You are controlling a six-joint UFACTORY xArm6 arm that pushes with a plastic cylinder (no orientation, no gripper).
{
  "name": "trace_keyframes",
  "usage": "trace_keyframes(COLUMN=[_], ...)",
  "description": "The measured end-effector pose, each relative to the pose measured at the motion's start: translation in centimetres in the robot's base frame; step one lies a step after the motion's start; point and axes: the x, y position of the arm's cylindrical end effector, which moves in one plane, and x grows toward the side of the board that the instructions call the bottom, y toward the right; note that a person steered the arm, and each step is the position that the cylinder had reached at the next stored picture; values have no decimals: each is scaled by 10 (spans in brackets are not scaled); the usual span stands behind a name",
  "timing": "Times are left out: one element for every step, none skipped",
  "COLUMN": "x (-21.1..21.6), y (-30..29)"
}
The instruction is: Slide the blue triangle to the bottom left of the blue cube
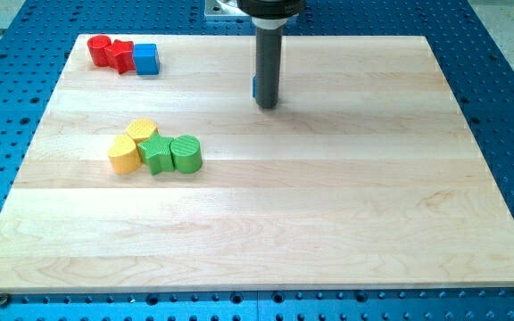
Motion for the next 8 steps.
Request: trace_keyframes(x=[-6, -16, -29, -33, -34, -34, -41, -66], y=[41, 60, 31, -31, -107, -176, -170, -81])
